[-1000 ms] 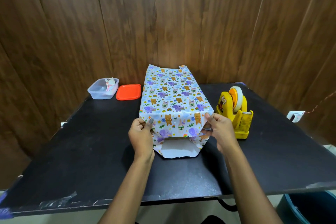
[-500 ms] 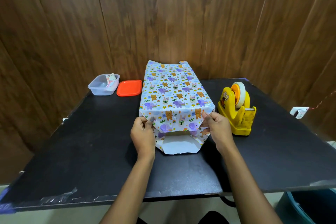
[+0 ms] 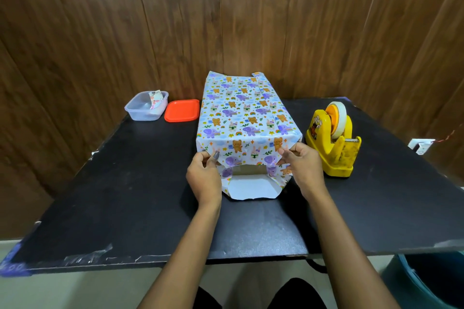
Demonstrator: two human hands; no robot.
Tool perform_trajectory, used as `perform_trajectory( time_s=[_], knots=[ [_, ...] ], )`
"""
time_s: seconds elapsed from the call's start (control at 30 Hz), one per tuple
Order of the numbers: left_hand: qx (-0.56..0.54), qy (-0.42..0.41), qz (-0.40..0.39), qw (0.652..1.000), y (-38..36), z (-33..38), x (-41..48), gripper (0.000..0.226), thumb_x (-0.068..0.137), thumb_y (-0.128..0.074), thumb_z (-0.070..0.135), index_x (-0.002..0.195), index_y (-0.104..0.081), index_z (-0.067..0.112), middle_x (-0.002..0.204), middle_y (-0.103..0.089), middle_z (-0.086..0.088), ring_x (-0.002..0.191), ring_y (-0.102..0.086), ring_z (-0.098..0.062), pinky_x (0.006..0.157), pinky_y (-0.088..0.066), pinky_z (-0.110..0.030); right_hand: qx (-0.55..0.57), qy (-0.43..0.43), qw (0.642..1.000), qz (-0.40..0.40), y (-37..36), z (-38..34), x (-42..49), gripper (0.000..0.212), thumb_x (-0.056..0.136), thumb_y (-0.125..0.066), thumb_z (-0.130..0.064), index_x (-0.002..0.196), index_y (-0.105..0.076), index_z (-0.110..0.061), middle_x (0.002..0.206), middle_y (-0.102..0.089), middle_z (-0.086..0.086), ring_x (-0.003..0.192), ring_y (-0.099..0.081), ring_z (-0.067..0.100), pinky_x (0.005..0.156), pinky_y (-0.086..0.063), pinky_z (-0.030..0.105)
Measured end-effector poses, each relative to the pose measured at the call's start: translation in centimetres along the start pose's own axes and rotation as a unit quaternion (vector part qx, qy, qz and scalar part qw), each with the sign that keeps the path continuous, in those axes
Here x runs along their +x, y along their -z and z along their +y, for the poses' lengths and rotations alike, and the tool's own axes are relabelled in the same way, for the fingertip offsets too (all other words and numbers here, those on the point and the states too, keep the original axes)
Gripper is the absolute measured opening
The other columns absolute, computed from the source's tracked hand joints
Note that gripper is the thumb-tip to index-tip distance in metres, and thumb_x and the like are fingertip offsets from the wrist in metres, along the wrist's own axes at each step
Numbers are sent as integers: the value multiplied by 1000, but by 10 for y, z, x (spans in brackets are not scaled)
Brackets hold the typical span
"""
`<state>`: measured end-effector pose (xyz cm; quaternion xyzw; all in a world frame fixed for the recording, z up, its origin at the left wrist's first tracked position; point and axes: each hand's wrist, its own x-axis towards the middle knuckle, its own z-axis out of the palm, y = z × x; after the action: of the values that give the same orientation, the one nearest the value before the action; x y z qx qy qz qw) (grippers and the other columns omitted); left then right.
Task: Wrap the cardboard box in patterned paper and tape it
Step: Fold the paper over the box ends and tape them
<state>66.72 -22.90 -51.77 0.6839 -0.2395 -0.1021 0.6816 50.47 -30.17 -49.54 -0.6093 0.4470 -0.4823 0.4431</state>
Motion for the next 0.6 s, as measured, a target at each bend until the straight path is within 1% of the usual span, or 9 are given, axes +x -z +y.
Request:
perform_trajectory(
  time_s=[0.07, 0.1, 0.2, 0.27, 0.33, 0.4, 0.5, 0.53, 0.6],
  knots=[
    [37, -19, 19, 999, -1, 1, 0, 21, 87, -64, 16, 71, -55, 8, 84, -53, -4, 62, -45, -9, 51, -33, -13, -12, 3, 1000, 1, 0, -1, 1, 23, 89, -62, -13, 68, -61, -22, 64, -65, 1, 57, -59, 9, 57, -44, 25],
    [57, -23, 30, 998, -1, 2, 0, 20, 88, -64, 16, 72, -56, 8, 87, -48, 0, 65, -46, -10, 52, -33, -16, -20, 2, 1000, 3, 0, -1, 2, 24, 89, -62, -13, 68, -60, -22, 63, -65, 2, 57, -60, 9, 57, -44, 26],
    [131, -48, 57, 989, -2, 0, 1, 12, 88, -63, 14, 78, -61, 7, 93, -43, 4, 81, -51, -19, 60, -39, -29, -40, 0, 999, 13, -1, -1, 5, 25, 89, -62, -13, 66, -58, -23, 62, -65, 2, 53, -62, 6, 59, -46, 28],
    [174, -80, 61, 980, -3, -1, 2, 9, 86, -64, 13, 81, -63, 6, 96, -46, 0, 89, -52, -23, 69, -45, -39, -52, 3, 998, 26, -3, 2, 6, 26, 89, -62, -15, 65, -58, -24, 62, -66, 3, 61, -64, 15, 65, -50, 34],
    [210, -108, 63, 970, -3, -1, 1, 7, 85, -64, 10, 83, -64, 3, 98, -49, -6, 92, -50, -24, 76, -41, -39, -64, 6, 997, 34, -5, 6, 7, 26, 89, -62, -18, 65, -57, -25, 63, -66, 1, 67, -65, 21, 68, -52, 38],
    [236, -127, 59, 962, -2, 0, 0, 5, 84, -63, 8, 84, -64, 3, 98, -50, -8, 93, -49, -24, 77, -36, -36, -72, 10, 997, 37, -7, 9, 7, 20, 90, -61, -19, 69, -59, -20, 63, -66, 0, 69, -65, 21, 69, -53, 40],
    [213, -106, 44, 970, -1, -2, 2, 10, 87, -62, 11, 78, -61, 6, 92, -50, -4, 88, -50, -23, 74, -36, -35, -54, 22, 998, 27, -7, 12, 7, 11, 90, -61, -15, 80, -63, -11, 64, -65, 1, 66, -64, 19, 70, -53, 41],
    [178, -85, 38, 980, 0, -1, 3, 16, 88, -62, 12, 72, -58, 8, 87, -48, -2, 82, -51, -24, 68, -36, -33, -41, 23, 999, 21, -6, 13, 7, 10, 89, -61, -12, 80, -64, -10, 64, -66, 3, 64, -62, 19, 69, -51, 40],
    [106, -42, 20, 993, 0, -1, 4, 27, 88, -63, 14, 63, -52, 10, 78, -45, 2, 68, -48, -19, 58, -31, -28, -20, 14, 1000, 3, -4, 14, 6, 15, 89, -61, -8, 74, -63, -14, 66, -66, 4, 63, -61, 18, 66, -49, 36]
  ],
)
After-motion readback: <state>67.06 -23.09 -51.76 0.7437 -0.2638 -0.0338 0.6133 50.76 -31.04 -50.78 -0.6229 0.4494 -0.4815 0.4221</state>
